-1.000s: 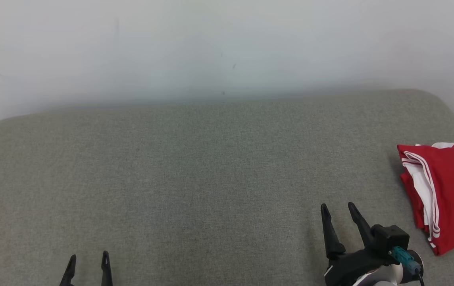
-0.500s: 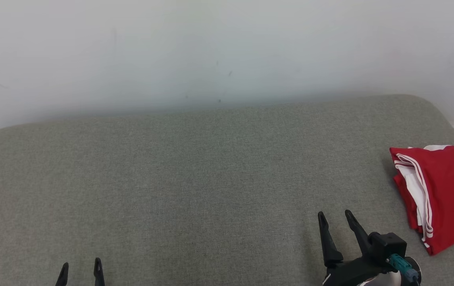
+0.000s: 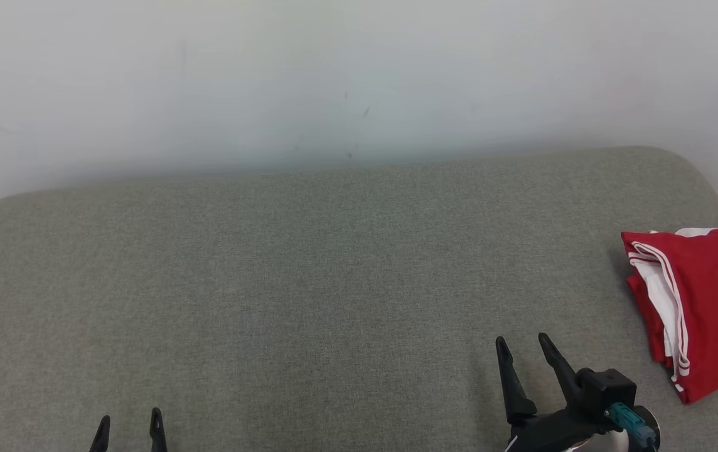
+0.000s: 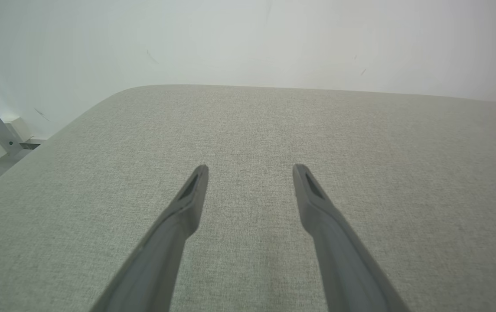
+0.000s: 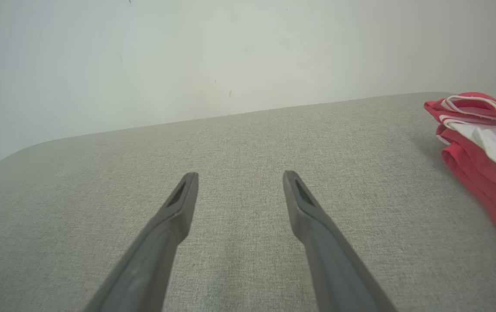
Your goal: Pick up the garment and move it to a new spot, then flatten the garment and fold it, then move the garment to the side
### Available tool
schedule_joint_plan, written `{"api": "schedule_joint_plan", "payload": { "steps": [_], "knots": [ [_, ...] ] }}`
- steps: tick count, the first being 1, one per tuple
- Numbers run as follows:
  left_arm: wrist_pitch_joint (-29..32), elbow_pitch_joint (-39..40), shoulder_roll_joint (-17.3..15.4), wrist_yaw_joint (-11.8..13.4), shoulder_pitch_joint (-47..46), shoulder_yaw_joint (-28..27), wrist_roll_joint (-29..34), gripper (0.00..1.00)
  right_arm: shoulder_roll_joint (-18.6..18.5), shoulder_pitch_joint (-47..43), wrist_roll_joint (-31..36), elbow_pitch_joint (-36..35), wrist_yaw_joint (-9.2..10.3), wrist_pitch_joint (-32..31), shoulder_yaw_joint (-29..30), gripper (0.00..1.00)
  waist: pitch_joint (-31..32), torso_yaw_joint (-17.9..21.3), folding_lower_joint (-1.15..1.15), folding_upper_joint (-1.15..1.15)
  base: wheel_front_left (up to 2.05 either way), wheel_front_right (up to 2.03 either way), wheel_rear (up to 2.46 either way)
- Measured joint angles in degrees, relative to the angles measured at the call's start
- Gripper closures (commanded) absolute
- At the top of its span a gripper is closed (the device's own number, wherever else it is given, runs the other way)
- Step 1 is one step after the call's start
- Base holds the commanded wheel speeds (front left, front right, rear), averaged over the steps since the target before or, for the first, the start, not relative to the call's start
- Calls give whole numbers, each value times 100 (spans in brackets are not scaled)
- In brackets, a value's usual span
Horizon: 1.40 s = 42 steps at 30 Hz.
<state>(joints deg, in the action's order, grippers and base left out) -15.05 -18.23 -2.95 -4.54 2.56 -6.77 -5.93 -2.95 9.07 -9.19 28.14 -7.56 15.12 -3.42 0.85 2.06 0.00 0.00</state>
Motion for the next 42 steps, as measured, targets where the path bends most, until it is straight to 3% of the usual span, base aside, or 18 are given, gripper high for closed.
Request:
{"api": "schedule_joint_plan", "payload": {
  "steps": [24,25,32,42],
  "knots": [
    [1,-29,0,-8,-1,48,-115,0,0,1,-38,56,0,0,-125,0,-54,-8,0,0,0,0,0],
    [0,-34,0,-35,0,53,-138,100,0,1,-40,64,0,0,-135,100,-53,-9,0,0,0,0,0],
    [103,-344,57,-51,21,52,-220,100,1,-236,-148,339,0,-65,-104,100,-54,-11,0,0,0,0,0],
    [388,-285,59,-60,-27,40,-1356,100,0,-235,-1239,127,0,-352,43,100,-58,-28,0,0,0,0,0]
  ]
}}
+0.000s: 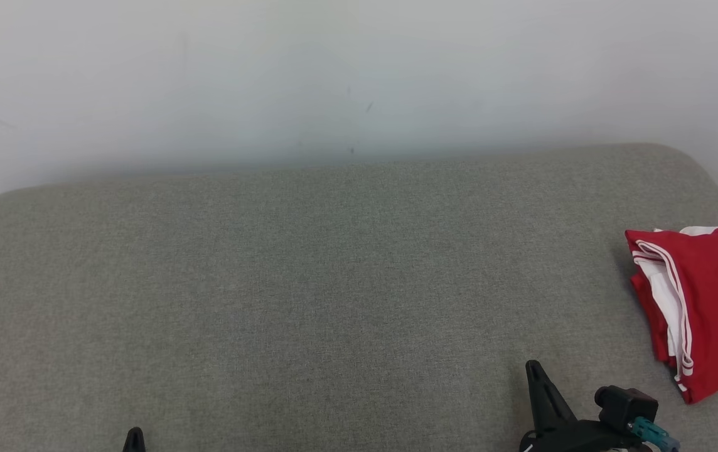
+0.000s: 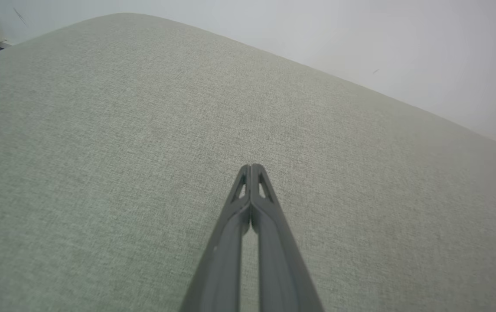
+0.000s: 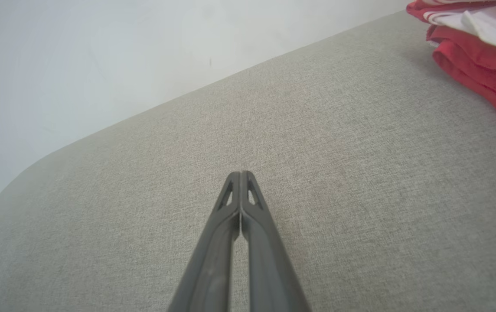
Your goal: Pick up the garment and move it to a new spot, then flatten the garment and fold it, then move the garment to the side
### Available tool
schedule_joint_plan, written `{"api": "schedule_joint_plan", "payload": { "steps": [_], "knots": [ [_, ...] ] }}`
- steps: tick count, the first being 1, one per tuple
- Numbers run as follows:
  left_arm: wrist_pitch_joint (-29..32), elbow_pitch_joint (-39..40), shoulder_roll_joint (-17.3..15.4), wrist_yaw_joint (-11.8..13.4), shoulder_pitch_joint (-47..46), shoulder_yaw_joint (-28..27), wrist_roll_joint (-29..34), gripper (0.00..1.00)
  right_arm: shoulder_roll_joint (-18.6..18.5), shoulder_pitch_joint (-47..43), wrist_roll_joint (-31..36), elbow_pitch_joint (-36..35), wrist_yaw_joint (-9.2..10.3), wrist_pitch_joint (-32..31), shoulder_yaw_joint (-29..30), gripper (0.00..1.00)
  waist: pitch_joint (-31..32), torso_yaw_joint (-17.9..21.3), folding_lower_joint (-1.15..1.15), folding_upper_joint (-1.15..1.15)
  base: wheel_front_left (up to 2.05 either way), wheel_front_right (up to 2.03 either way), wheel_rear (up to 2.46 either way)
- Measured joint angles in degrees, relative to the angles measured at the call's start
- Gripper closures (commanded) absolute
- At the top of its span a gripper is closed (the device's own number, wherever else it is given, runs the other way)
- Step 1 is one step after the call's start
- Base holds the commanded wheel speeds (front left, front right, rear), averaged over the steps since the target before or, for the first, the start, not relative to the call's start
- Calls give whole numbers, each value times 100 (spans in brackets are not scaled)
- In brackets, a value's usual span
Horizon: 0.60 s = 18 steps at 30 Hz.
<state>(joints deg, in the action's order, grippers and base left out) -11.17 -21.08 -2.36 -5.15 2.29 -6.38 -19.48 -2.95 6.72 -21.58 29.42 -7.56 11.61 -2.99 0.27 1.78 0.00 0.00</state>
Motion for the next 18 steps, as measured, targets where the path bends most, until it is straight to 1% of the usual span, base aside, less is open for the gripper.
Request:
{"api": "schedule_joint_plan", "payload": {
  "steps": [8,18],
  "knots": [
    [174,97,-1,-41,-51,12,-837,100,0,-2,-793,-181,0,-180,97,100,-3,-12,0,0,0,0,0],
    [399,181,-2,-48,-153,13,-1726,100,0,-4,-1685,-380,0,-412,218,100,-7,-28,0,0,0,0,0]
  ]
}}
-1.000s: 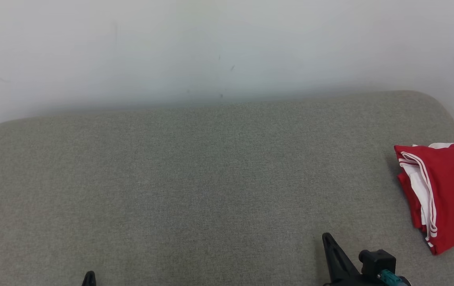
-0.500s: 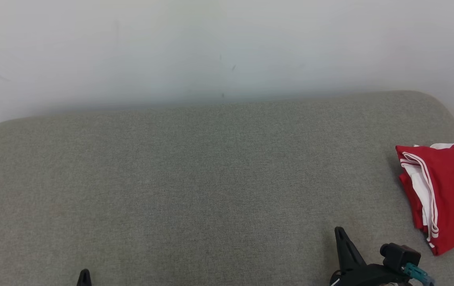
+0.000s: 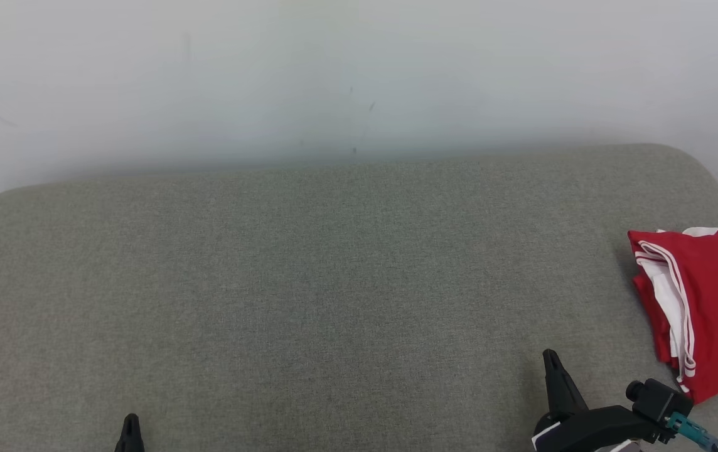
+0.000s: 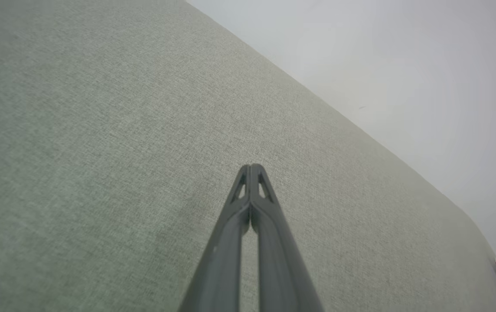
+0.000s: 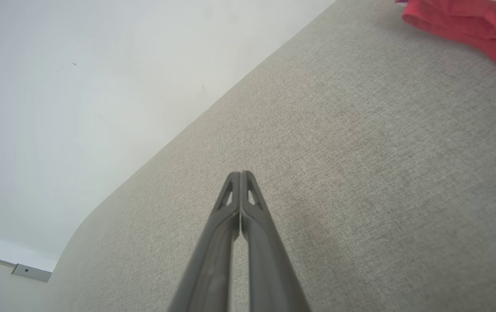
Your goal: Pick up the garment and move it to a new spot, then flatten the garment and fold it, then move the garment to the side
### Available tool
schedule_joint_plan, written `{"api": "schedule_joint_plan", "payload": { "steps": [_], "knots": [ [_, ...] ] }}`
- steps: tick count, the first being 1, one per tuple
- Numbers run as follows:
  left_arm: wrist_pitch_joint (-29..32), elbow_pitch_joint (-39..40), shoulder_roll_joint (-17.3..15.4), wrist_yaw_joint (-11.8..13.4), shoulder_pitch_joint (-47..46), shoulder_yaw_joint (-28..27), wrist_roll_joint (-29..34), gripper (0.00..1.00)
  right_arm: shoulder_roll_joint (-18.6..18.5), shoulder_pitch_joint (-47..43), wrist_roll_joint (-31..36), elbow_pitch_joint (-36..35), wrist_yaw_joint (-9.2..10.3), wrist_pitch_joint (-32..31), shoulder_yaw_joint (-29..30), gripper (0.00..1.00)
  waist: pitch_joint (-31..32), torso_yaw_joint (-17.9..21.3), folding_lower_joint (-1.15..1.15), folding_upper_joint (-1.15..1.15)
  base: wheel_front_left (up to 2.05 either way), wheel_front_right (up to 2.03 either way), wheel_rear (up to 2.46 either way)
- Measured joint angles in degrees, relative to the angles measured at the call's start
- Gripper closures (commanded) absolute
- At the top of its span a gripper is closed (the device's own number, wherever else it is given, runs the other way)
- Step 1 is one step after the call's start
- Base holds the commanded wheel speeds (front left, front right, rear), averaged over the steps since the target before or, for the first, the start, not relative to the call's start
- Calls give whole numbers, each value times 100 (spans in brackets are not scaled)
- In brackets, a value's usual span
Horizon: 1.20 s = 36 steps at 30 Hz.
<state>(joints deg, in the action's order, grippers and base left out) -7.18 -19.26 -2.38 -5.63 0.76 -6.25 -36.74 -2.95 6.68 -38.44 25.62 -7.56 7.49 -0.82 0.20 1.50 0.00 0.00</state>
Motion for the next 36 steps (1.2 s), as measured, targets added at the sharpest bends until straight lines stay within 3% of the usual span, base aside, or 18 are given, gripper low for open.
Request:
{"api": "schedule_joint_plan", "payload": {
  "steps": [36],
  "knots": [
    [643,240,-13,-91,-319,-5,-2651,100,1,-3,-2557,-549,0,-666,350,100,-14,-56,0,0,0,0,0]
  ]
}}
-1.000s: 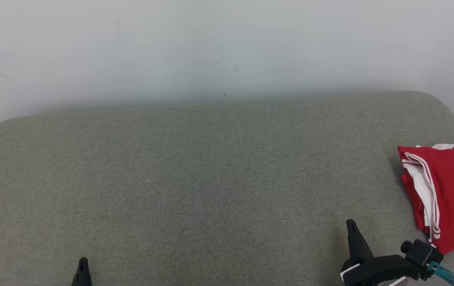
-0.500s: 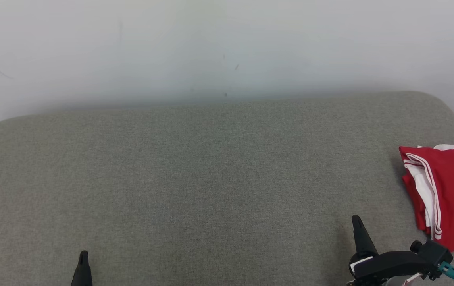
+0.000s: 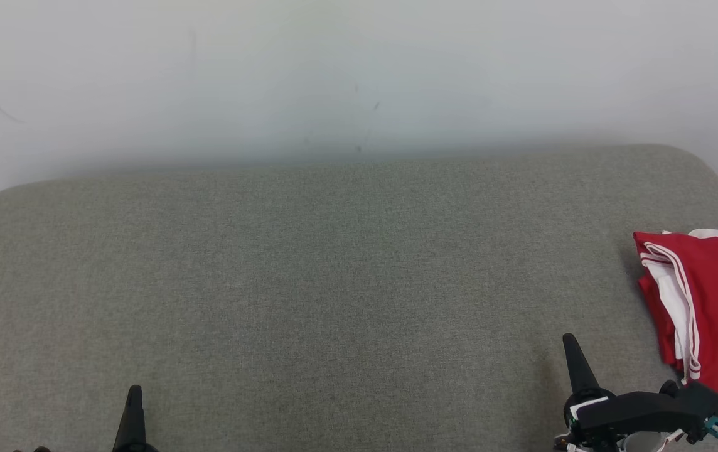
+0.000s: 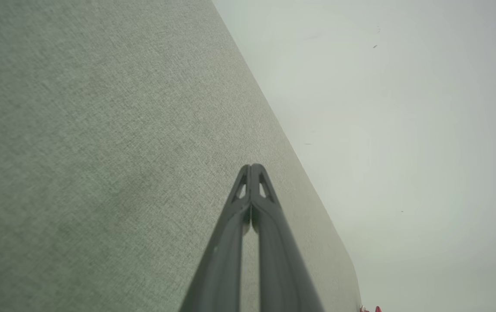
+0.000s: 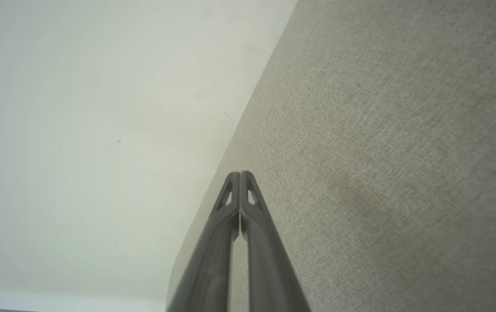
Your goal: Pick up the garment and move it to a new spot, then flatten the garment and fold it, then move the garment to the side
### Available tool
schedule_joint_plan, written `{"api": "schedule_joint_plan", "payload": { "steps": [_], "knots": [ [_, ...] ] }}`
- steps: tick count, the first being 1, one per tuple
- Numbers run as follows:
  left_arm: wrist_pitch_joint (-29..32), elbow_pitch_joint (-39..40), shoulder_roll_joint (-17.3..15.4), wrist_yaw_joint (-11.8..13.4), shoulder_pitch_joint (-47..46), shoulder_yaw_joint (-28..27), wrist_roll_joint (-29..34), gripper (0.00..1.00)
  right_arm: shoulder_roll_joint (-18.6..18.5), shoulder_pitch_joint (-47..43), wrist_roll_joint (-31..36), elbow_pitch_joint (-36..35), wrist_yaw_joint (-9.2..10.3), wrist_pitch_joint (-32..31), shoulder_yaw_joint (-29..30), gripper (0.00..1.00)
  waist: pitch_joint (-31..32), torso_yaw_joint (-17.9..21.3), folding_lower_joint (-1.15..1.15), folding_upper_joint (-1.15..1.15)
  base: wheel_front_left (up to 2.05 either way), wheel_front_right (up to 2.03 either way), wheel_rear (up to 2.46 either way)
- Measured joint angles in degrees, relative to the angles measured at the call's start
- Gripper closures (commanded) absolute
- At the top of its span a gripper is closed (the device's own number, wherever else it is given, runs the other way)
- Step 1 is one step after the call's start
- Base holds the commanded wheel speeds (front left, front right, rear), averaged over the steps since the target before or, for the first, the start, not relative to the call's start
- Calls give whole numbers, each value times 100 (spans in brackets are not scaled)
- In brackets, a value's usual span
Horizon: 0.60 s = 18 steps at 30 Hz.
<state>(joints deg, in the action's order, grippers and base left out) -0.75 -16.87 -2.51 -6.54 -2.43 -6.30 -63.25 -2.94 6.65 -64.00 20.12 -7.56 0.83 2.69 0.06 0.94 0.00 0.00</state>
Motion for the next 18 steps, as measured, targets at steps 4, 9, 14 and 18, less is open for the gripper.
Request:
{"api": "schedule_joint_plan", "payload": {
  "steps": [4,9,14,18],
  "knots": [
    [64,27,-2,-1,-30,-1,-204,100,0,-1,-210,-46,0,-63,31,100,-2,-6,0,0,0,0,0],
    [137,55,-4,-3,-56,-2,-503,100,0,-4,-500,-107,0,-136,69,100,-4,-14,0,0,0,0,0],
    [205,81,-7,-9,-113,-5,-781,100,0,-8,-777,-165,0,-197,103,100,-6,-22,0,0,0,0,0],
    [255,98,-8,-9,-121,-5,-1003,100,0,-9,-967,-216,0,-258,134,100,-7,-28,0,0,0,0,0]
  ]
}}
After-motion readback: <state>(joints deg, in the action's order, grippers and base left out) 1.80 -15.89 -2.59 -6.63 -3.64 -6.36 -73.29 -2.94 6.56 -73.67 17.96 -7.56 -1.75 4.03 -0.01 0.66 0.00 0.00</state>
